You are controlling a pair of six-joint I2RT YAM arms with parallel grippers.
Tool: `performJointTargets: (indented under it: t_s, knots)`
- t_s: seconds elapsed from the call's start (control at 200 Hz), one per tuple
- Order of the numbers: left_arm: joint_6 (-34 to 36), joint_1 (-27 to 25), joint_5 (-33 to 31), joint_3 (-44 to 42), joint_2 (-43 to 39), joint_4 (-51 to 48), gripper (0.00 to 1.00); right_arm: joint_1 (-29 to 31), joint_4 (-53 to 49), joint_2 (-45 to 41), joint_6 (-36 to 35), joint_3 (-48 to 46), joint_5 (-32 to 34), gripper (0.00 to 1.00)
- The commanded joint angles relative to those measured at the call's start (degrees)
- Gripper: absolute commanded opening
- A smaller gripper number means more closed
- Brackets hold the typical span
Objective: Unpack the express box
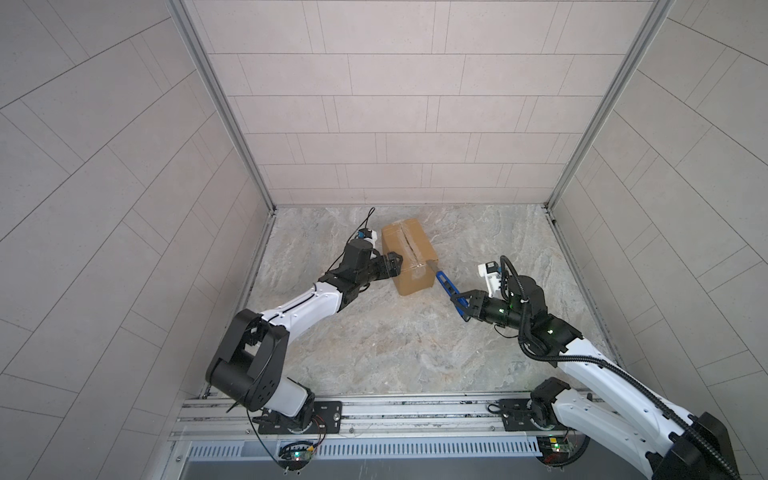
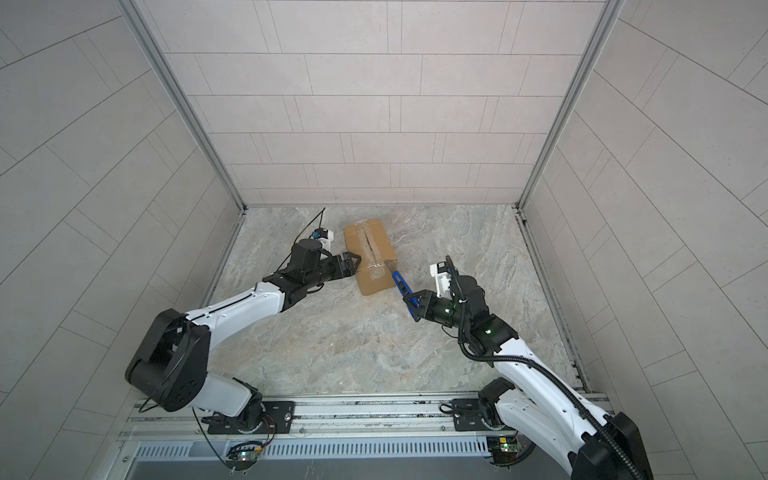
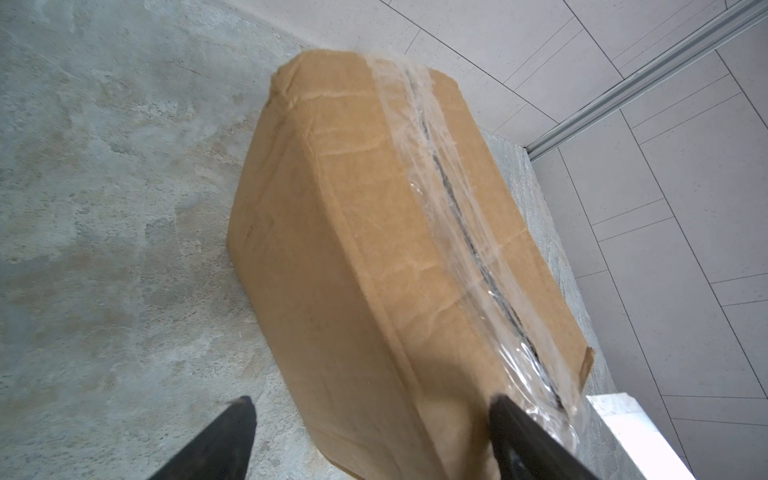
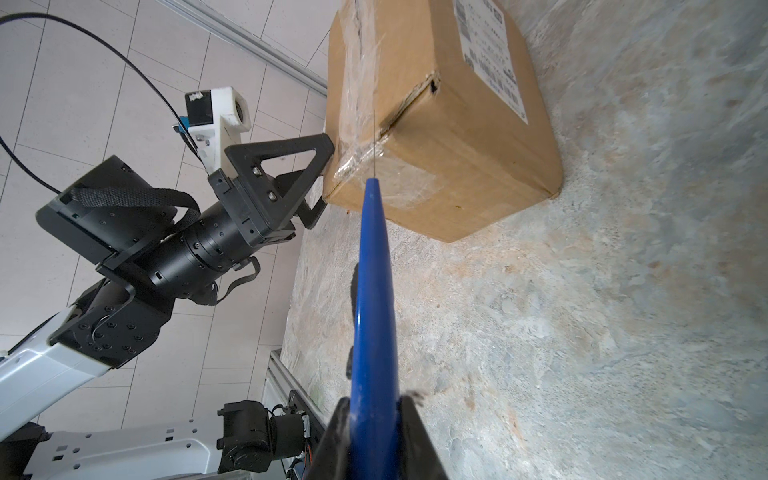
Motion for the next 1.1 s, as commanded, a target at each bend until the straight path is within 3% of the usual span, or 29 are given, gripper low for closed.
performJointTargets:
  t_s: [0.0, 1.091]
  knots:
    - [0.53, 0.48, 0.3, 1.7, 0.87, -0.19, 0.9, 0.37, -0.05, -1.41, 0.34, -0.67, 0.32, 0.0]
    - [0.41, 0.79, 0.98, 1.85, 1.04, -0.17, 0.89, 0.7, 3.07, -1.96, 2.52, -1.89, 1.31, 0.0]
